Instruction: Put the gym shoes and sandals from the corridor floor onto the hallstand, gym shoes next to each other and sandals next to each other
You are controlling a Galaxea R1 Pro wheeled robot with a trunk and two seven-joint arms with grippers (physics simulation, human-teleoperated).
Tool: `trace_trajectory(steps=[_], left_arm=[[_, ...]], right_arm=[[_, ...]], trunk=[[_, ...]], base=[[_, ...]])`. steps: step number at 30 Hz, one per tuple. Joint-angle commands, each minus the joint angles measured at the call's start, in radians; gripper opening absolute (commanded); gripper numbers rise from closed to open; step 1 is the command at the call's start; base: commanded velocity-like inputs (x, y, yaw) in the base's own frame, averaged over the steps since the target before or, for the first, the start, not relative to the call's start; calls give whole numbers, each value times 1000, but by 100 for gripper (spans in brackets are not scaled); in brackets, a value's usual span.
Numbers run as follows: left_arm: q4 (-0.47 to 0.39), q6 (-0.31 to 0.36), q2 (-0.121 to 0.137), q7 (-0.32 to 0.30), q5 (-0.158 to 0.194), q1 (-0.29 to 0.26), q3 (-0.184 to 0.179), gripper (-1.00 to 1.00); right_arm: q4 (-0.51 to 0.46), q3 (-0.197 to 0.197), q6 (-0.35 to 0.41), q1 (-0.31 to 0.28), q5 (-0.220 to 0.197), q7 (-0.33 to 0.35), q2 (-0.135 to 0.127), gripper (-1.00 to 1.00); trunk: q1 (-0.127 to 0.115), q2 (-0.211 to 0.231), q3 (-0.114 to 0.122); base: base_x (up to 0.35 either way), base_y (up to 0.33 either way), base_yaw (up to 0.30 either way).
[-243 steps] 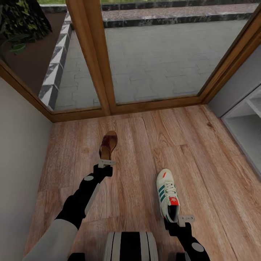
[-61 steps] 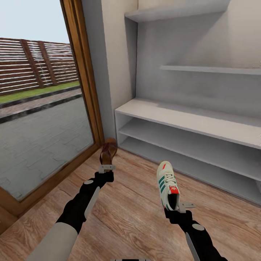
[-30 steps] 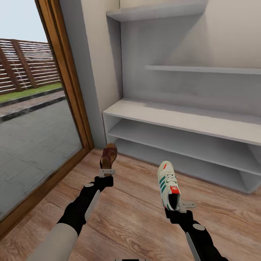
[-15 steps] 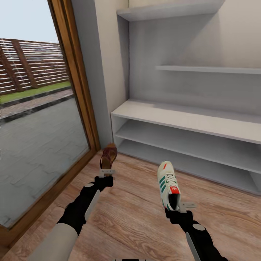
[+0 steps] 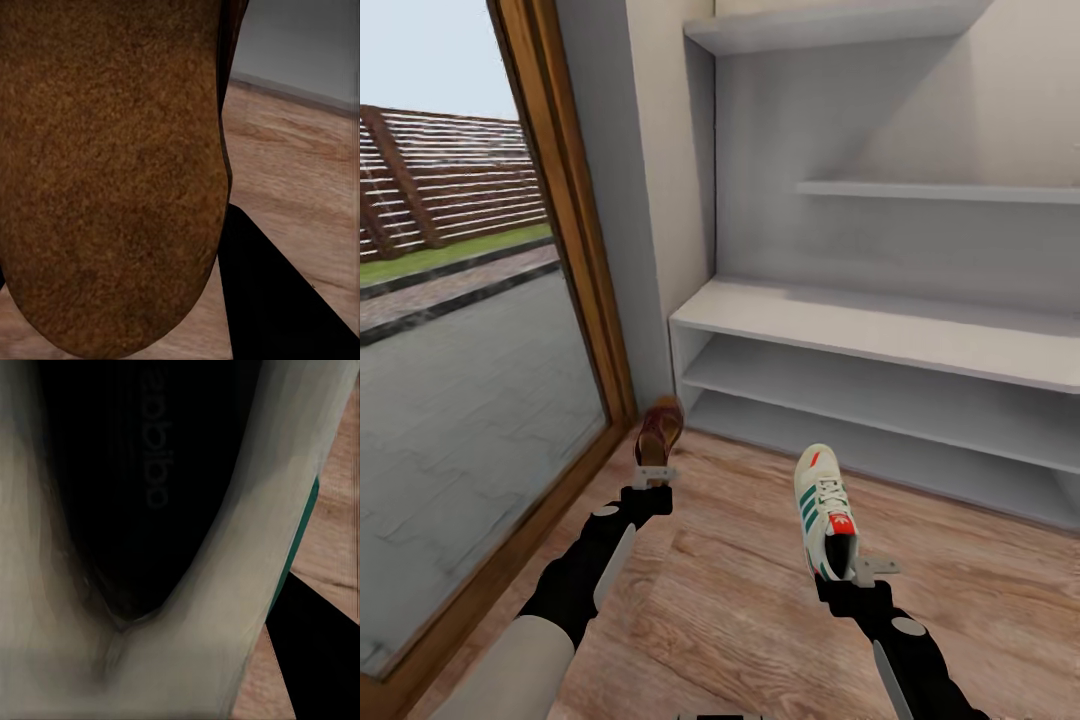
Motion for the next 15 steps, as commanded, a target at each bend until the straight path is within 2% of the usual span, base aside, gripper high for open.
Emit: trace_trajectory(steps=[1,15], left_arm=[[-2,6,0,0,6,0,0,-100],[-2,6,0,0,6,0,0,-100]], right_arm=[[-1,0,6,-1,0,-1,0,-100],[-1,0,6,-1,0,0,0,-100]], trunk=[[0,0,-1],[0,0,-1]], base=[[59,55,-276],[12,11,-295]])
